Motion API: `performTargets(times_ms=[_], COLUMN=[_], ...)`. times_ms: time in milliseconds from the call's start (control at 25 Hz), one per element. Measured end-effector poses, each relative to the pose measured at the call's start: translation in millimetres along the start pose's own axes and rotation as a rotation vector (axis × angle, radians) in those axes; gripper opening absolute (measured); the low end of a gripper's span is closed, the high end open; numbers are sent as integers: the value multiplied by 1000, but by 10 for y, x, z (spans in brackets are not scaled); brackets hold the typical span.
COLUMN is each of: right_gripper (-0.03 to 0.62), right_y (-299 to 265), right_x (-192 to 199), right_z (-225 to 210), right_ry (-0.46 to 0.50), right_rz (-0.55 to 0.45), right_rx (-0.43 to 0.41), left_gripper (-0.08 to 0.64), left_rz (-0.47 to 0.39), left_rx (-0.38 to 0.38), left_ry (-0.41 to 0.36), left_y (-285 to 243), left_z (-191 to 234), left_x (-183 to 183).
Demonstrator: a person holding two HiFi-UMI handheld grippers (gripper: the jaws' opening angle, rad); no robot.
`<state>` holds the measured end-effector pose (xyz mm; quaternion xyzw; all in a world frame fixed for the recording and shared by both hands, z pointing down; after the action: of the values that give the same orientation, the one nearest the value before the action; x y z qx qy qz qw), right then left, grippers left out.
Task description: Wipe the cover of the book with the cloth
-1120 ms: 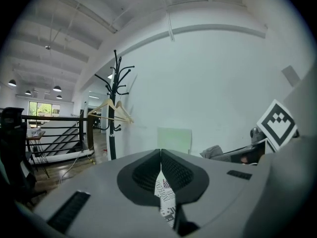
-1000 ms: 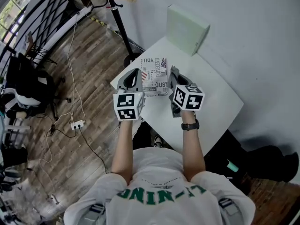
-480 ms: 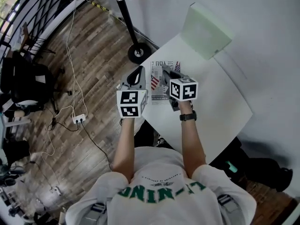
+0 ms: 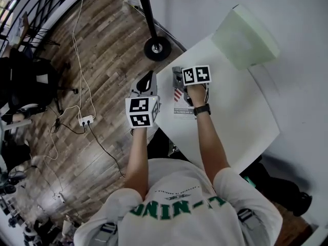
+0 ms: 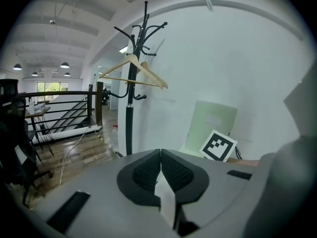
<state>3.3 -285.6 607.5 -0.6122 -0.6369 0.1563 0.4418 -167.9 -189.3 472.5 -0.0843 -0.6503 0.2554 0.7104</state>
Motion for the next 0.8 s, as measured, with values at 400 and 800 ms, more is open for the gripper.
performTargets(times_ms=[400, 800], right_gripper=[38, 35], right_y=[-73, 734], right_x=[-13, 128], right_z=[-265, -1069], right_ry=[18, -30], right_rz=[5, -66], right_rx=[65, 233], left_gripper=[17, 17], left_rz=[35, 33], left_rx=[14, 89], left_ry=[8, -33], left_y=[-204, -276], left_z=[-5, -348], left_x=[143, 55])
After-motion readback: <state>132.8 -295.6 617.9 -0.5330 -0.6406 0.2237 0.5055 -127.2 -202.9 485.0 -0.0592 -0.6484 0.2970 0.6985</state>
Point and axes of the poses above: the fingertips, and each gripper's own axes: y backward along the fingers, z to its left, x out of its underside, the point moved 9 cm from there along y, backward along the fingers
